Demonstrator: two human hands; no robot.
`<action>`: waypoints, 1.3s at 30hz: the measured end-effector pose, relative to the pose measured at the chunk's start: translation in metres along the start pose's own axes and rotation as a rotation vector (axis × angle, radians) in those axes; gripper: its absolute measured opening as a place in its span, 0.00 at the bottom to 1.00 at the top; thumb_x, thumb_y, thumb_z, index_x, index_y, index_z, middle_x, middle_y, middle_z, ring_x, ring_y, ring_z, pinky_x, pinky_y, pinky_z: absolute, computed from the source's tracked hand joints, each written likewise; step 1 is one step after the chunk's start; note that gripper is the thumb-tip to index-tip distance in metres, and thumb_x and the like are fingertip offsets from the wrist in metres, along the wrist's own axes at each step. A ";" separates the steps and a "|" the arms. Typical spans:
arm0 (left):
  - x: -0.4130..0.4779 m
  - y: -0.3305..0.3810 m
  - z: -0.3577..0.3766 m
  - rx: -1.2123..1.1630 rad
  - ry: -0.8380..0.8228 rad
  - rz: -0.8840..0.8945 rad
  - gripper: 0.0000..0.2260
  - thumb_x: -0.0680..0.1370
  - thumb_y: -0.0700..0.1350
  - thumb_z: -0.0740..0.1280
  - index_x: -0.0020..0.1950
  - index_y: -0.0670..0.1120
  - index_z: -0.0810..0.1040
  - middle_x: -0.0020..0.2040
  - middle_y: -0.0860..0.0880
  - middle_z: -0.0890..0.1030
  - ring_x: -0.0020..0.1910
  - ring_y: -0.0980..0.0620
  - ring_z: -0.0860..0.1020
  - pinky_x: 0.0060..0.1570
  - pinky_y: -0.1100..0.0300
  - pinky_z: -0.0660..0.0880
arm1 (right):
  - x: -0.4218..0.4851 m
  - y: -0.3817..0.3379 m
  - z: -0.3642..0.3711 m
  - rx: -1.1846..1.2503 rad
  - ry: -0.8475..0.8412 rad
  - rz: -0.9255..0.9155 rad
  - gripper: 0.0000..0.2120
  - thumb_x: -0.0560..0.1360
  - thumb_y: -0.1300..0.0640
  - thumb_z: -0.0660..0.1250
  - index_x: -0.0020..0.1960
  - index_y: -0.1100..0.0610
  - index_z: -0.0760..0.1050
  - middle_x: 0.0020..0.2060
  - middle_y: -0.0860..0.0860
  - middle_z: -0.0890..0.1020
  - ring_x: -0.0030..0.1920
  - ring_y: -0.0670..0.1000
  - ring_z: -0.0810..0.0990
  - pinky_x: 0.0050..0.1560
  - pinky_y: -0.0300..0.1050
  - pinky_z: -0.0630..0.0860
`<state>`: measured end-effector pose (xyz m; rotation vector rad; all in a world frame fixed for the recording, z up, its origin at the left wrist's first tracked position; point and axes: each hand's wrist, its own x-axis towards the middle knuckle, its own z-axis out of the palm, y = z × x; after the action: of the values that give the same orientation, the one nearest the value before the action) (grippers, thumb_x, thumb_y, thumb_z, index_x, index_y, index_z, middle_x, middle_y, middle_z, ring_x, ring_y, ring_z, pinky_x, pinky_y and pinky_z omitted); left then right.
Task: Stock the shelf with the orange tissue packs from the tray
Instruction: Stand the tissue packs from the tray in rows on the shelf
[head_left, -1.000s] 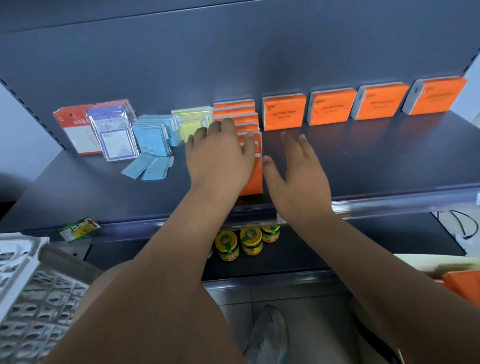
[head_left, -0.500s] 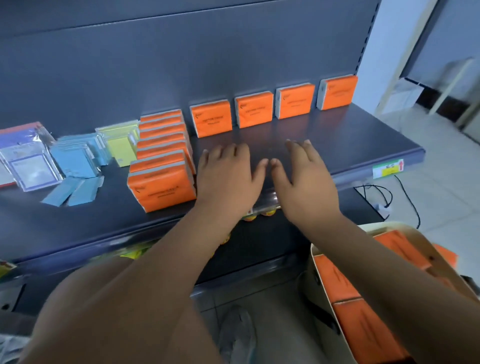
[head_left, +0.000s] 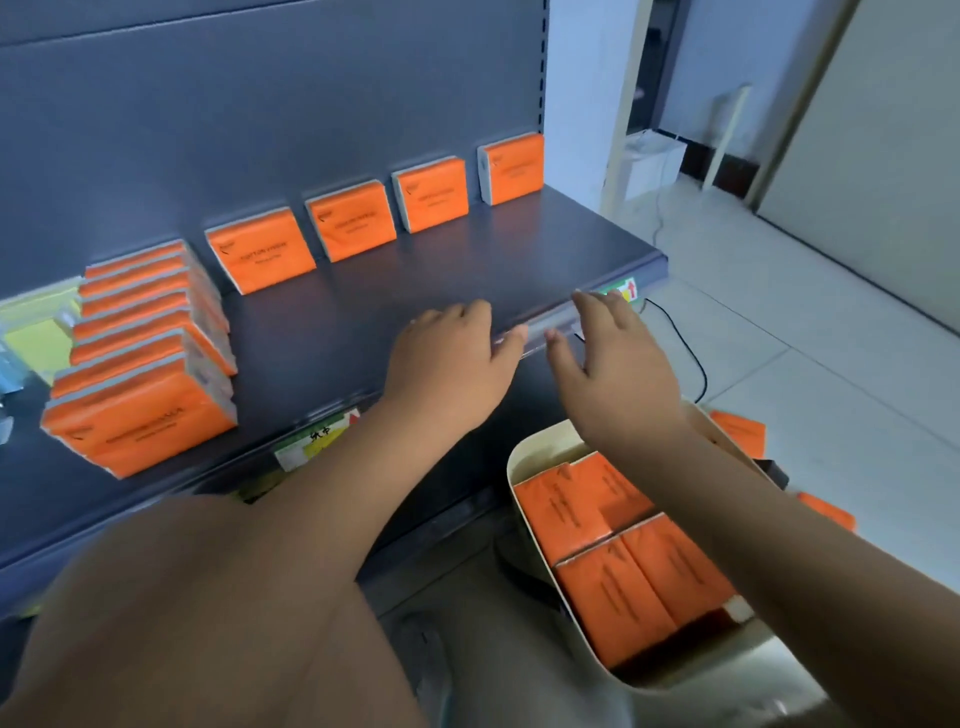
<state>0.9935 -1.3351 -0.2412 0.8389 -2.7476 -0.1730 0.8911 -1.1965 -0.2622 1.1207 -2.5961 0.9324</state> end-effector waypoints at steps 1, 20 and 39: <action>0.001 0.009 0.004 0.008 -0.007 0.010 0.24 0.83 0.63 0.55 0.59 0.45 0.77 0.57 0.43 0.83 0.56 0.38 0.78 0.51 0.48 0.76 | -0.002 0.009 -0.003 -0.014 -0.009 0.015 0.25 0.83 0.45 0.59 0.75 0.58 0.68 0.71 0.55 0.73 0.73 0.57 0.69 0.71 0.53 0.68; -0.025 0.092 0.117 0.108 -0.379 0.284 0.21 0.83 0.63 0.54 0.60 0.49 0.75 0.54 0.48 0.80 0.53 0.46 0.77 0.42 0.54 0.67 | -0.073 0.142 -0.053 -0.155 -0.416 0.300 0.24 0.82 0.43 0.59 0.75 0.51 0.68 0.70 0.51 0.74 0.66 0.55 0.75 0.59 0.51 0.75; -0.040 0.073 0.173 0.104 -0.684 0.190 0.19 0.78 0.54 0.64 0.67 0.52 0.67 0.65 0.47 0.73 0.64 0.43 0.73 0.52 0.46 0.76 | -0.111 0.203 -0.022 -0.248 -0.495 0.517 0.11 0.76 0.55 0.64 0.58 0.51 0.75 0.43 0.46 0.77 0.37 0.48 0.78 0.32 0.47 0.78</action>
<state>0.9375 -1.2460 -0.4016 0.6137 -3.4805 -0.3340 0.8244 -1.0103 -0.3836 0.6864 -3.3848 0.4057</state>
